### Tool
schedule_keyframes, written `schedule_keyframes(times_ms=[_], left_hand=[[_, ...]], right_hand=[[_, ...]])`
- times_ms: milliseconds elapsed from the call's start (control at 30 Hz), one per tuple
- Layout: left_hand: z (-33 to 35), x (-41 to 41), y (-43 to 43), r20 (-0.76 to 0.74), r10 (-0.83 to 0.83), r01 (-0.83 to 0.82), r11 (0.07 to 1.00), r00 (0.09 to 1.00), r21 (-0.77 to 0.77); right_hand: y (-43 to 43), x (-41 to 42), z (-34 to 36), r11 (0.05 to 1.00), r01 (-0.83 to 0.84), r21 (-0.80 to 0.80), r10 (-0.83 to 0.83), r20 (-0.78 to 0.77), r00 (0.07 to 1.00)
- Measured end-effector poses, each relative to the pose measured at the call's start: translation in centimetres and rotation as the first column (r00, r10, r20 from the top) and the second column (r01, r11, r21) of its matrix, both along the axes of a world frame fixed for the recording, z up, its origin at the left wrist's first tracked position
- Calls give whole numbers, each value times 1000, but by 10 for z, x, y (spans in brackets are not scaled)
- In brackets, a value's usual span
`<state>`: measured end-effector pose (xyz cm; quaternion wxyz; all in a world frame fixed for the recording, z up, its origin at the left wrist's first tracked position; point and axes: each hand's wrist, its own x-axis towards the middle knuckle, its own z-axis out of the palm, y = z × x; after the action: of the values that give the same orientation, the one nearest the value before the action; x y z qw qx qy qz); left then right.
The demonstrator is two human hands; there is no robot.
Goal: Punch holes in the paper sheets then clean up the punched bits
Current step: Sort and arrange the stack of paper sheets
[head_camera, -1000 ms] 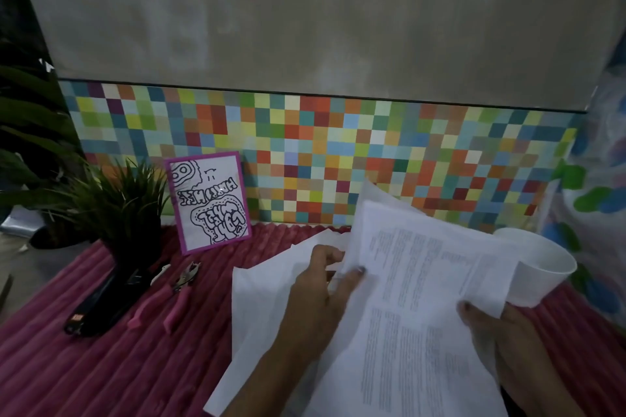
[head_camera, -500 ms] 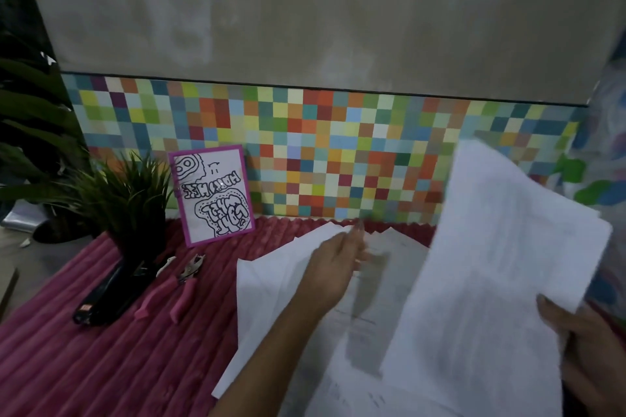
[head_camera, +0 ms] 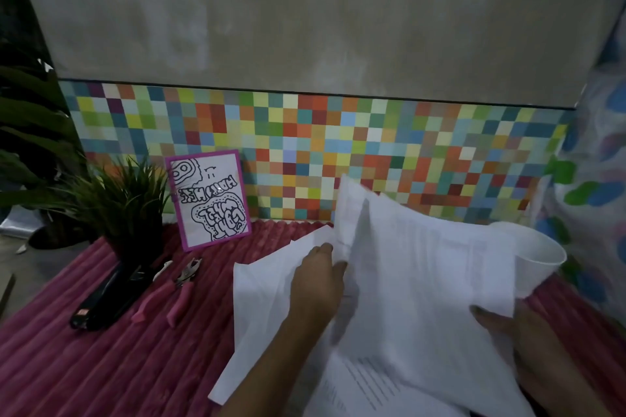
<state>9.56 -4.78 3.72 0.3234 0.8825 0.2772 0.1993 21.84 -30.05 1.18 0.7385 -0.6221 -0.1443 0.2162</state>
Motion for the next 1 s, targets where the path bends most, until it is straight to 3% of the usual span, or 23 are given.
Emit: schedule_keyframes(times_ms=[67,133,233,333,467,567,667,867,1000], left_hand=[[6,-6,-5,167,-86,119,973,982,-196],[14,-9,-9,309,-114,250,857,944,-450],[26,-15,-10,357,-99,314,723,929,-616],[31,-21,-8,374,-174,365,763,911,-533],[56,-32,0,494,-227,460,782,839,-422],[85,-41,-1,594,-298,530,807,747,-261],[103,-47,-7,682,-253,446,887,686,-120],[86,-45,-7,790,-168,441,886,590,-141],[67,-47,-1,810,-132,456,872,572,-180]], right_hand=[[18,-19,7,995,98,30,-99,12,995],[29,-21,5,990,142,-14,-142,14,990],[40,-33,11,990,136,-32,-135,30,990],[49,-39,23,982,184,-30,-180,107,978],[50,-27,47,997,61,48,-65,99,993],[46,-15,74,973,-60,222,38,103,994],[41,-9,100,940,-65,335,-16,233,972],[46,-20,98,958,-125,257,24,363,932],[51,-8,76,963,-142,228,69,303,950]])
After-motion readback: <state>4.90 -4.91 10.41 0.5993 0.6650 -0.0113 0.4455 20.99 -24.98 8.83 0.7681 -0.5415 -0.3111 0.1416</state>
